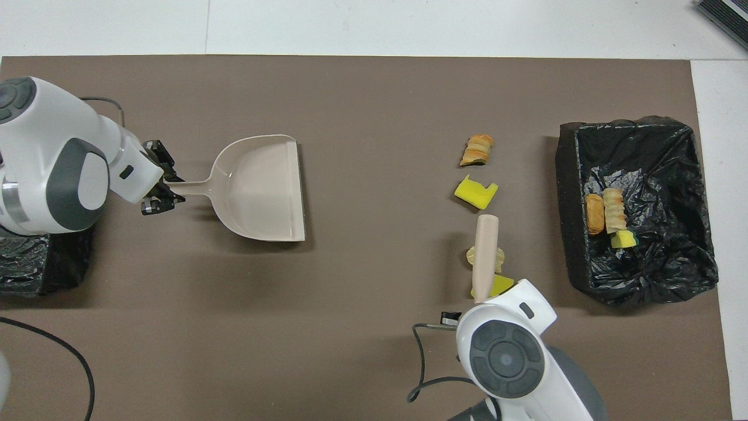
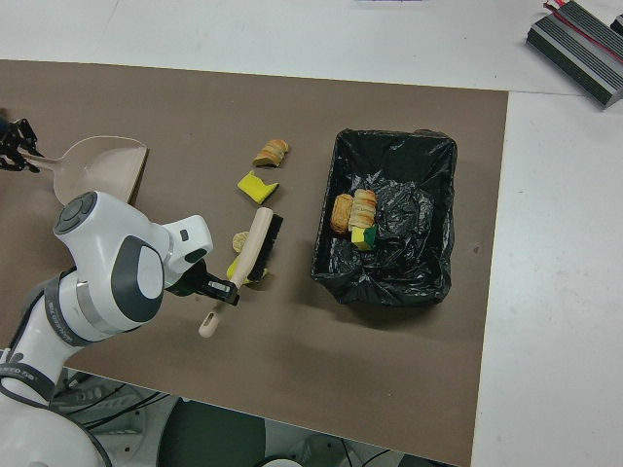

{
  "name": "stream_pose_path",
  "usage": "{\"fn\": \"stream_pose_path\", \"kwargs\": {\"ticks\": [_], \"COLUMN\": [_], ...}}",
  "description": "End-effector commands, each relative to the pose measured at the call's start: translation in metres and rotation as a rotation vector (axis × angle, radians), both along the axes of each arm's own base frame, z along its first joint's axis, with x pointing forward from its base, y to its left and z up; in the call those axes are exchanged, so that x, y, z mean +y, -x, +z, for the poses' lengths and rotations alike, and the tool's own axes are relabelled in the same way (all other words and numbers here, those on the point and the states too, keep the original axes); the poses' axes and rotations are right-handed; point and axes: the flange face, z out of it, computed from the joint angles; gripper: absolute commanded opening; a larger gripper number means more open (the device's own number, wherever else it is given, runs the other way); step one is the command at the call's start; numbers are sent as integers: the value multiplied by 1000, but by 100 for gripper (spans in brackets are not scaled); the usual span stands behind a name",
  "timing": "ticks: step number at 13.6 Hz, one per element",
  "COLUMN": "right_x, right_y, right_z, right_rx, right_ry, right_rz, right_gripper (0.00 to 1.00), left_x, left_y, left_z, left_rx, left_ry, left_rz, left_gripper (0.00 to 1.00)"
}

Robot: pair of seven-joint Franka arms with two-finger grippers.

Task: Sweep and dump trash in bin
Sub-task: 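Position the dustpan with the left gripper while the right gripper brings the brush, then sweep the bread and sponge into the dustpan with the right gripper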

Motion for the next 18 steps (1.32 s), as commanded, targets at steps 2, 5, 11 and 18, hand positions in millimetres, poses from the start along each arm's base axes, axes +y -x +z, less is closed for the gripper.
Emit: {"fn": "stream_pose_path", "kwargs": {"ticks": [2, 5, 11, 18], "right_x": [18, 58, 136, 256], "right_y": [12, 14, -38, -71], "right_z": [-5, -38, -37, -58], "right_rx": [18, 55, 20, -33], "right_ry": [-53, -89, -208, -377], "right_rz": [56, 120, 134, 54], "right_gripper": [0, 0, 0, 0], "left_x": [1, -8, -35, -56], "left_y": [18, 35, 45, 46], "left_z": [4, -5, -5, -17], "left_rx": [-24, -79, -65, -87], "left_ry": [-38, -47, -51, -70], "left_rz": [-2, 51, 155, 161], "left_gripper": [0, 0, 0, 0]}}
